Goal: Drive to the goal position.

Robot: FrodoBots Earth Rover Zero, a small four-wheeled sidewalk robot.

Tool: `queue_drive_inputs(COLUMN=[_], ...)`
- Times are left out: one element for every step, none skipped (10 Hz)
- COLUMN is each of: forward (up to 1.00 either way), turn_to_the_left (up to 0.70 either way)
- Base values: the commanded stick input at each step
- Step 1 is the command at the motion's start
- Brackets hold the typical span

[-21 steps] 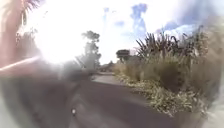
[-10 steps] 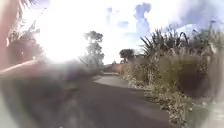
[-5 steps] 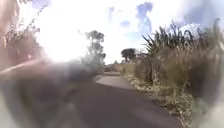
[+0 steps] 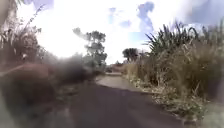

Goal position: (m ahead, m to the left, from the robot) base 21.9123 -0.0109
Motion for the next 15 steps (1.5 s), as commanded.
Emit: queue_drive_inputs(forward=[0.5, 0.5, 0.5, 0.5, 0.5, 0.5, 0.5, 0.5, 0.5, 0.5, 0.5, 0.5, 0.5, 0.5, 0.5], turn_to_the_left=[0.01, 0.01, 0.01, 0.01, 0.01, 0.01, 0.01, 0.01, 0.01, 0.01, 0.01, 0.01, 0.01, 0.01, 0.01])
